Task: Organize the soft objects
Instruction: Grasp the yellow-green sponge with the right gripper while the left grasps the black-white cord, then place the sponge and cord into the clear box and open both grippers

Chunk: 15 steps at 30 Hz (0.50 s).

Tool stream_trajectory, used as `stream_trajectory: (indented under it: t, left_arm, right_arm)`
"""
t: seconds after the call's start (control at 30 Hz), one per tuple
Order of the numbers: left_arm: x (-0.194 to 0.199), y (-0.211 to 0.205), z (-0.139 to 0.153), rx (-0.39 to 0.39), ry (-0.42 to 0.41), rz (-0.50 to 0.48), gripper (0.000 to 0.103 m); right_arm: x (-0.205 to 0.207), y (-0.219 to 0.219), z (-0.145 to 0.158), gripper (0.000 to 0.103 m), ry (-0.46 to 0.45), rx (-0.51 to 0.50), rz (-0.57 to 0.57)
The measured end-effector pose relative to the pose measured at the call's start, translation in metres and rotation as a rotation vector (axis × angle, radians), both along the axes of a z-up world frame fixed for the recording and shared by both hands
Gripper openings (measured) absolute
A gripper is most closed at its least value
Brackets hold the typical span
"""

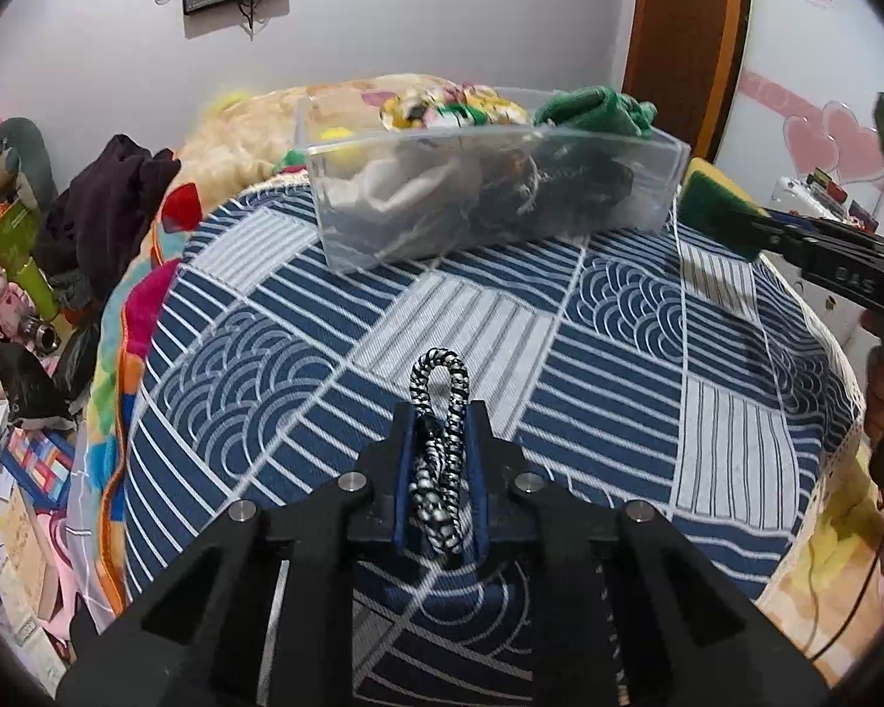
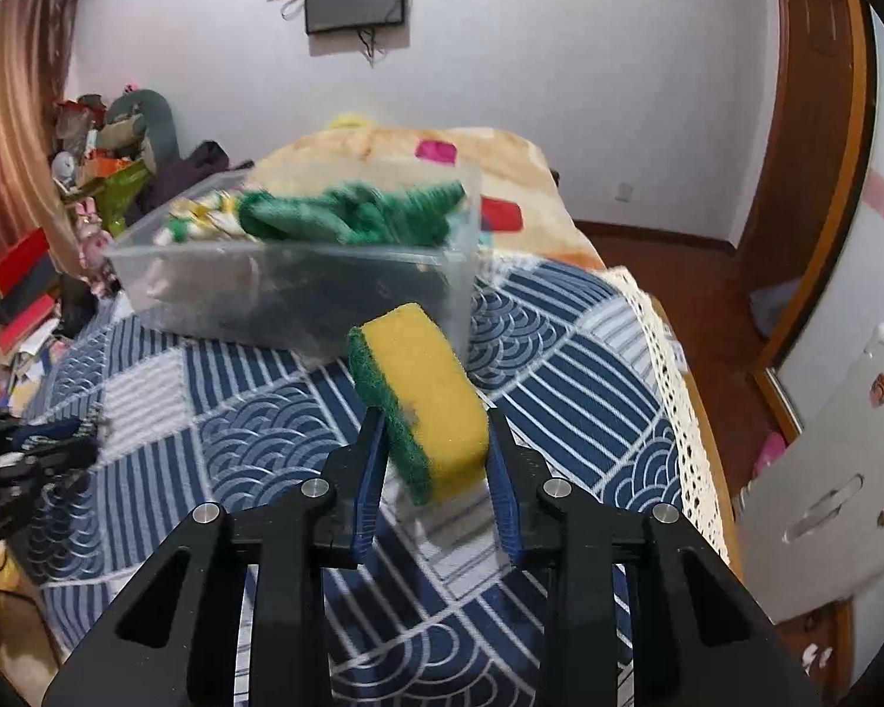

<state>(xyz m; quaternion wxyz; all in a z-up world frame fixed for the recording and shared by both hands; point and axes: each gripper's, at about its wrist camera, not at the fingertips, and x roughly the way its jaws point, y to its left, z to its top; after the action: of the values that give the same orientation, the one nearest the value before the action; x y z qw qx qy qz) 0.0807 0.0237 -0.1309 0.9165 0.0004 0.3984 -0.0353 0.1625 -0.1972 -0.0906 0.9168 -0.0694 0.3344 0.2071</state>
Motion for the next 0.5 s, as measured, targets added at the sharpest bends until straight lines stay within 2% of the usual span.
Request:
stream_trajectory:
  t: [0.23,0.5]
  left_arm:
    - [0.011,0.003,0.029,0.007,-0.090,0.017,0.016]
    - [0.035,0.012,0.070,-0.013,-0.199,0.045,0.016]
  right_arm:
    - [-0.010,0.009,0.031,0.030,-0.082,0.054,0.037]
    - [0.000,0.027,0.055,0.030,-0.152,0.096,0.064]
